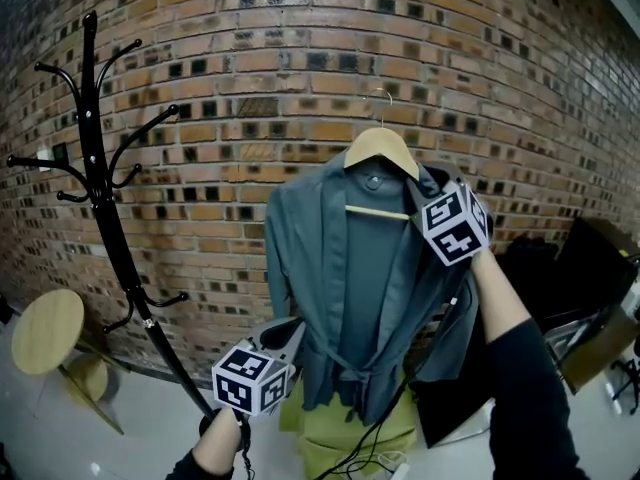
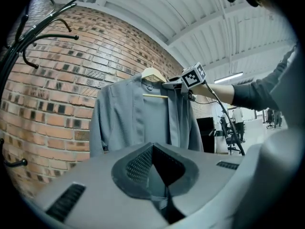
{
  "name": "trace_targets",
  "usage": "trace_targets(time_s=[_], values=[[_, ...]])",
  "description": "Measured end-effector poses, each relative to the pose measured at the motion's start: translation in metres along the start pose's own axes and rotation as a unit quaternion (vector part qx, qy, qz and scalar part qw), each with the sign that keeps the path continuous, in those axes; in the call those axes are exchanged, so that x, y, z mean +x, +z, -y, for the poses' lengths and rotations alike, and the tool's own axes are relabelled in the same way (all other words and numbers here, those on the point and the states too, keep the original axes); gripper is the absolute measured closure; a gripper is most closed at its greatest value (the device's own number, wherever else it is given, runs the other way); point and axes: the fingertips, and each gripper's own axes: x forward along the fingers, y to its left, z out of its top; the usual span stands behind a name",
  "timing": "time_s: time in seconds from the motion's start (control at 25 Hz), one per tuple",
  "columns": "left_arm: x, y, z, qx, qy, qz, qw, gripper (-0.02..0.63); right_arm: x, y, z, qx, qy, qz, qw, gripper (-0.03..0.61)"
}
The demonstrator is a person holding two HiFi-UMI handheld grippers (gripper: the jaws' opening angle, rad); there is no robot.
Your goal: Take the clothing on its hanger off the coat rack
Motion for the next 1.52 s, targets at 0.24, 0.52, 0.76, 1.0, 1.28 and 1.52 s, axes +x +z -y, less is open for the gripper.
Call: trace_targets(time_s=[0.24,0.52,0.76,1.0,1.28,1.52], values=[[0.052,-0.016,0.017,0.004,0.003,0.008,1.0000,0.607,0.008,-0.052,0.011,-0.006,-0.003,0.009,1.000,0.499],[0.085,-0.035,0.018,-0.006,0.009,-0.012,0.9999,0.607,0.020,-0.098,0.004,0.006,0.005,0.012,1.000,0.499],[0.109,-0.054,0.021,-0.015,0.004,-0.035,0.9993,0.607,0.032,-0.131,-0.014,0.016,0.013,0.016,1.000,0.499],[0.124,-0.088,0.016,-0.031,0.005,-0.068,0.9972,0.607,0.047,-0.183,-0.062,0.035,0.040,0.002,0.999,0.499],[0.146,-0.138,0.001,-0.057,0.011,-0.106,0.9926,0.607,0.070,-0.257,-0.131,0.052,0.061,-0.023,0.997,0.499],[0.158,-0.185,-0.002,-0.077,0.010,-0.138,0.9874,0.607,0.078,-0.310,-0.191,0.061,0.079,-0.040,0.994,0.499]])
